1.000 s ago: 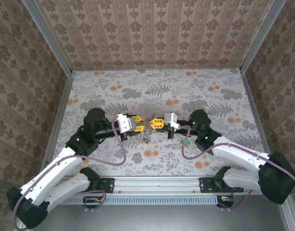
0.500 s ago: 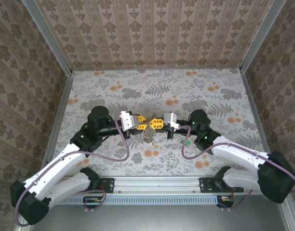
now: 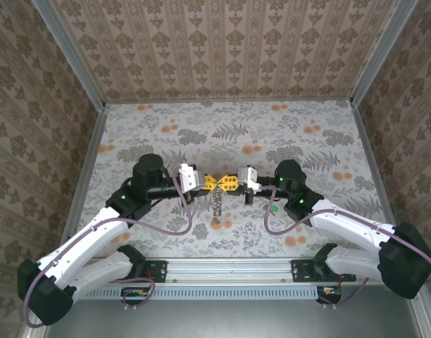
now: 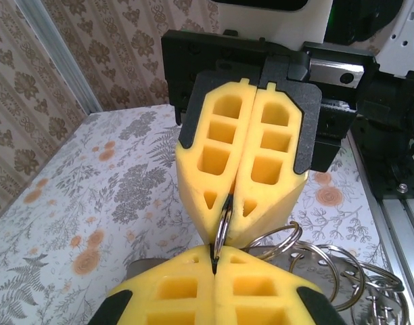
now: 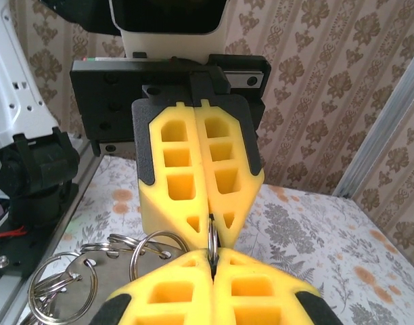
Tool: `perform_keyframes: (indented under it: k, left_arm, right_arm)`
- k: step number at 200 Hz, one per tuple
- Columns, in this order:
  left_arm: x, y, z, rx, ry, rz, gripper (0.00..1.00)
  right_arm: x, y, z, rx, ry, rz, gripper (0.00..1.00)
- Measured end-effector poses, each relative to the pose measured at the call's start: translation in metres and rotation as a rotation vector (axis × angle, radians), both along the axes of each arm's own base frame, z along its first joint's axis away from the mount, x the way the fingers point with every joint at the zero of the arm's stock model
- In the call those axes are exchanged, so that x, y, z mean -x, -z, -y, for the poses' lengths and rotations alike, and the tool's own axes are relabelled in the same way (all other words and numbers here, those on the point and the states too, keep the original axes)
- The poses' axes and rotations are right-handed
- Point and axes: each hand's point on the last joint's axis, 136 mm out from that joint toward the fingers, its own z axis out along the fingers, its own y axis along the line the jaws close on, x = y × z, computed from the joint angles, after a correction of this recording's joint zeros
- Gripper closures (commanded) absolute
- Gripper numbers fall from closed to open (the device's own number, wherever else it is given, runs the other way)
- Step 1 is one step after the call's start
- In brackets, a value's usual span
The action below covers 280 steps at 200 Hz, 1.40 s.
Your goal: Put the keys on the keyring
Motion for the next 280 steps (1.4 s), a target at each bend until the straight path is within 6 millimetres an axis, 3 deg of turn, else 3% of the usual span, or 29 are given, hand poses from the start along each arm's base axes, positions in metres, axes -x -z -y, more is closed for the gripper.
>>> perform_keyframes:
  k: [13, 60, 104, 173, 248, 280]
  left_arm:
    - [0.002, 0.002, 0.000, -0.008, 0.005, 0.000, 1.00]
    - [0.003, 0.007, -0.003, -0.102, -0.016, 0.034, 1.00]
    - [0.004, 0.018, -0.006, -0.170, -0.024, 0.028, 1.00]
    - [-0.004, 0.025, -0.002, -0.213, -0.041, 0.015, 1.00]
    - [-0.004, 0.034, 0.004, -0.233, -0.021, -0.010, 1.00]
    - [-0.005, 0.036, 0.004, -0.237, -0.020, -0.015, 1.00]
  right_arm:
    - [0.001, 0.002, 0.001, 0.038, 0.003, 0.023, 0.72]
    - [0.000, 0.007, 0.008, 0.218, 0.029, 0.057, 0.67]
    - [0.003, -0.003, 0.014, 0.326, 0.007, 0.087, 0.68]
    - [0.000, 0.032, 0.011, 0.448, 0.007, 0.006, 0.72]
    - [-0.012, 0.034, 0.012, 0.468, 0.073, 0.012, 0.72]
    - [-0.012, 0.033, 0.012, 0.469, 0.075, 0.014, 0.76]
